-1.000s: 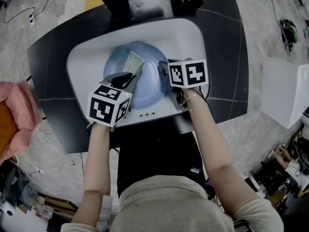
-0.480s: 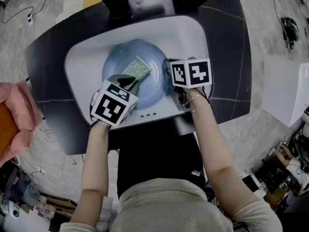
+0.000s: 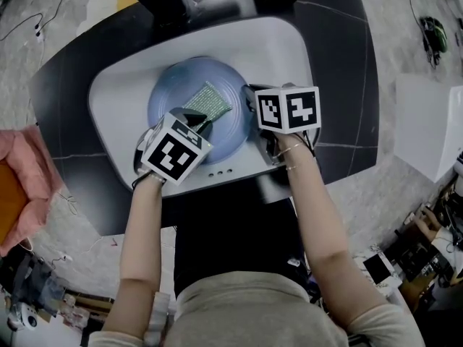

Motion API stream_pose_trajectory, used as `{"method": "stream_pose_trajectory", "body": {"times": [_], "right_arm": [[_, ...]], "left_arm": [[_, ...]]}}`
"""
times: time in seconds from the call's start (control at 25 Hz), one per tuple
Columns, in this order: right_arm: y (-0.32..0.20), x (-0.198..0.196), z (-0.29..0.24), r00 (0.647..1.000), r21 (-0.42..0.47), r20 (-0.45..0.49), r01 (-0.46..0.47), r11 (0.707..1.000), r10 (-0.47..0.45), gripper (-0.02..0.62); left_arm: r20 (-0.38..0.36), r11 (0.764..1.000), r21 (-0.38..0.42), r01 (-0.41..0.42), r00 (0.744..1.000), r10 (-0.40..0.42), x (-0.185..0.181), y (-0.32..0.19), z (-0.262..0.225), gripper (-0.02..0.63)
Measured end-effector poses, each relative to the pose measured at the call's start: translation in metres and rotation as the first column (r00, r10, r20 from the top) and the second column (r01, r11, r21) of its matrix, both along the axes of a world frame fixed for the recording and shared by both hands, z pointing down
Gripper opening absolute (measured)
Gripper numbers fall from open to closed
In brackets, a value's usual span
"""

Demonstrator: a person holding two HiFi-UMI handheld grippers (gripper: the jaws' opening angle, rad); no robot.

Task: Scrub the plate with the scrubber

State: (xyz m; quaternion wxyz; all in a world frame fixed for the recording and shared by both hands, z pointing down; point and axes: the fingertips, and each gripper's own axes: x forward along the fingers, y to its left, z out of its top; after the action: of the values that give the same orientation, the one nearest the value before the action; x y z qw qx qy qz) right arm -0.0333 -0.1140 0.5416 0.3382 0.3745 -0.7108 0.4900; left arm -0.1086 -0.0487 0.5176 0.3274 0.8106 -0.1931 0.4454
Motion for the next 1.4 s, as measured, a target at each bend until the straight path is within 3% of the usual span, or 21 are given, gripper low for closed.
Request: {"method": "stream_pose_trajectory", "body": {"times": [0.44,0.88,1.04,1.4], "right_arm": [[0.002,0.0,-0.002,1.0,-0.008,0.002,-0.003,1.0,0.003,0.02],[0.001,0.001,-0.003,1.0,0.001,-0.005,0.02,1.0,-0.02,0.02],[-0.002,0.001,-0.003,1.0,-0.004,0.006,0.025,1.0,-0.025,0.02],[-0.002,0.0,-0.003,0.999,-0.007,0.022,0.028,1.0,-0.028,0.023]], "left_arm": [[-0.02,0.998,0.038,-0.059,0.998,0.06,0.028,-0.016,0.002,0.057],[0.003,0.99,0.077,-0.121,0.993,0.121,0.028,-0.031,0.01,0.055],[-0.015,0.992,0.071,-0.107,0.994,0.108,0.027,-0.039,0.012,0.055],[0.067,0.992,0.113,-0.049,0.997,0.041,0.008,-0.055,0.019,0.055]]}}
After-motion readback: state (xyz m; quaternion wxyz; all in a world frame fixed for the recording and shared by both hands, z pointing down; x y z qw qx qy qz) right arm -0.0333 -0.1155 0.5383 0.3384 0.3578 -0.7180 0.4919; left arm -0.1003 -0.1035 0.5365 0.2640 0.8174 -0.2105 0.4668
